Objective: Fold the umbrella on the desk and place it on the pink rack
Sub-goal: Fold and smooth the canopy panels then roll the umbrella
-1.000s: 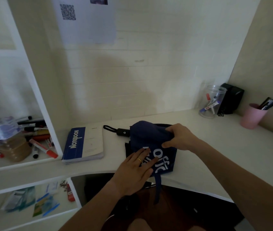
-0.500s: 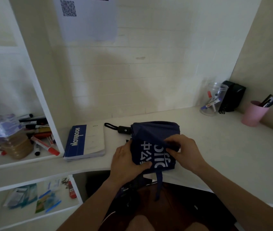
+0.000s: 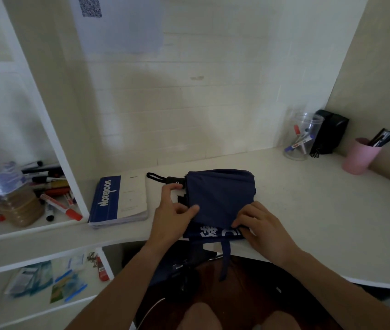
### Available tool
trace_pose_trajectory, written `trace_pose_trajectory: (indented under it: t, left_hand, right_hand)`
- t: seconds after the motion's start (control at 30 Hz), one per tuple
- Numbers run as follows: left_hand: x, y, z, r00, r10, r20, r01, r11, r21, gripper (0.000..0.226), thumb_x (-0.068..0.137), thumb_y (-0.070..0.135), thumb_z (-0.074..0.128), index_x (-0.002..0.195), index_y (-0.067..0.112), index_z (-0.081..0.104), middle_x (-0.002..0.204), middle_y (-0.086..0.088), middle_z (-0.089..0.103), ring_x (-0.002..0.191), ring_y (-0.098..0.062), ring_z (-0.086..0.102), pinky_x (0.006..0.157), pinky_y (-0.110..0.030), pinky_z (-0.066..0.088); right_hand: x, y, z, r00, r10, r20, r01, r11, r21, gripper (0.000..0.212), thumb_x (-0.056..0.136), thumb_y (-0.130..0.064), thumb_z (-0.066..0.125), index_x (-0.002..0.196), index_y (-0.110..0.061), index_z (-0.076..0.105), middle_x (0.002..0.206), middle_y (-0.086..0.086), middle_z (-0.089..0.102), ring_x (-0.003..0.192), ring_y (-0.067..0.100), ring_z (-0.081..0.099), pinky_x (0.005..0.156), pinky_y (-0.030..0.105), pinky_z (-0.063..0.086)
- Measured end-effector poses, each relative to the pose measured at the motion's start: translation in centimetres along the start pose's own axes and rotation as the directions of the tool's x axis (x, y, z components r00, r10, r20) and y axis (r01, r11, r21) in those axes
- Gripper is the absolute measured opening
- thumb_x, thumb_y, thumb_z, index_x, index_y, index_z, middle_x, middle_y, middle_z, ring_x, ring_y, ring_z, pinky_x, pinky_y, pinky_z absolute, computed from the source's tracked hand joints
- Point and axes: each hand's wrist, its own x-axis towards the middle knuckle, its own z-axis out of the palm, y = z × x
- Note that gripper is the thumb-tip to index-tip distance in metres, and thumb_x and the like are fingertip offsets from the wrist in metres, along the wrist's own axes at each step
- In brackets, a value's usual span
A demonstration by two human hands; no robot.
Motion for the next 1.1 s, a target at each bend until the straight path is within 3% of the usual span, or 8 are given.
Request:
trace_pose_trajectory:
  t: [0.17,0.33,0.5,0.67,0.83,0.97,1.03,1.1]
  left_hand:
    - [0.6,-1.4,-1.2,0.994,0.051,0.101,-0.065,0.988,0.137,0.018,0.087,0.022,0.078,0.102,0.032,0.078,0.092,0.005,0.073,0.089,-0.009,0.069,0.08,-0.02,0.055]
    - [-0.2,-2.1,-1.4,0.99,0.084,0.111,-0.115,0.943,0.312,0.027,0.085,0.027,0.08,0.112,0.03,0.076,0.089,0.011,0.069,0.079,-0.001,0.064,0.069,-0.007,0.046]
    - [-0.2,-2.2,-1.7,0.98,0.1,0.171,-0.171,0.863,0.475,0.031,0.085,0.03,0.079,0.116,0.028,0.075,0.084,0.015,0.068,0.078,-0.004,0.065,0.074,-0.017,0.052]
    - [0.1,-2.4,-1.9,0.918,0.219,0.33,-0.391,0.634,0.667,0.034,0.086,0.042,0.072,0.115,0.025,0.074,0.095,0.005,0.064,0.091,-0.012,0.059,0.089,-0.032,0.053]
    - [1.2,-2.0,-1.0,0.798,0.447,0.403,-0.575,0.368,0.731,0.053,0.098,0.054,0.046,0.08,0.015,0.077,0.126,-0.004,0.061,0.124,-0.018,0.053,0.105,-0.033,0.045]
    - [2.2,-1.6,0.5,0.727,0.448,0.52,-0.664,0.266,0.699,0.041,0.1,0.049,0.047,0.113,0.016,0.066,0.157,-0.007,0.044,0.15,-0.02,0.032,0.122,-0.039,0.03]
    - [2.2,-2.0,0.4,0.728,0.308,0.613,-0.685,0.277,0.674,0.054,0.102,0.055,0.037,0.148,0.027,0.041,0.169,0.002,0.016,0.156,-0.014,0.011,0.127,-0.037,0.016]
    - [1.9,-2.8,0.4,0.72,0.205,0.663,-0.694,0.247,0.677,0.062,0.105,0.058,0.023,0.16,0.035,0.011,0.169,0.007,-0.002,0.156,-0.011,-0.003,0.128,-0.035,0.006]
  right_hand:
    - [-0.7,0.2,-0.5,0.995,0.061,-0.076,-0.059,0.998,0.028,0.019,0.079,0.002,0.077,0.088,-0.014,0.072,0.093,-0.003,0.067,0.085,0.017,0.06,0.074,0.026,0.051]
    - [-1.6,-0.1,-1.0,0.997,0.042,-0.067,-0.041,0.999,0.031,0.011,0.082,-0.007,0.078,0.087,-0.016,0.073,0.098,-0.004,0.068,0.092,0.015,0.063,0.075,0.026,0.055]
    - [-2.6,0.5,-0.7,0.999,0.005,0.036,-0.006,1.0,0.023,0.013,0.087,-0.011,0.074,0.093,-0.022,0.072,0.098,-0.01,0.068,0.089,0.007,0.062,0.074,0.021,0.053]
    - [-2.8,1.0,-0.4,0.991,-0.014,0.136,0.008,0.999,0.048,0.012,0.091,-0.013,0.069,0.094,-0.025,0.072,0.096,-0.014,0.068,0.087,0.004,0.061,0.075,0.015,0.049]
    - [-2.0,0.6,-1.1,0.983,-0.019,0.18,0.007,0.998,0.063,0.013,0.09,-0.014,0.064,0.09,-0.024,0.072,0.093,-0.012,0.067,0.084,0.005,0.061,0.073,0.02,0.052]
    - [-1.3,-0.1,-2.1,0.966,0.017,0.257,-0.027,0.999,0.036,0.013,0.09,-0.029,0.059,0.086,-0.028,0.071,0.088,-0.016,0.065,0.081,0.003,0.059,0.072,0.023,0.052]
    - [-0.7,-0.1,-2.4,0.949,0.027,0.314,-0.031,0.999,0.008,0.021,0.092,-0.038,0.054,0.085,-0.029,0.071,0.086,-0.017,0.065,0.079,0.002,0.058,0.071,0.025,0.052]
    - [0.3,0.0,-2.6,0.929,0.061,0.365,-0.054,0.998,-0.03,0.032,0.094,-0.047,0.047,0.084,-0.028,0.071,0.082,-0.015,0.065,0.077,0.004,0.058,0.072,0.027,0.051]
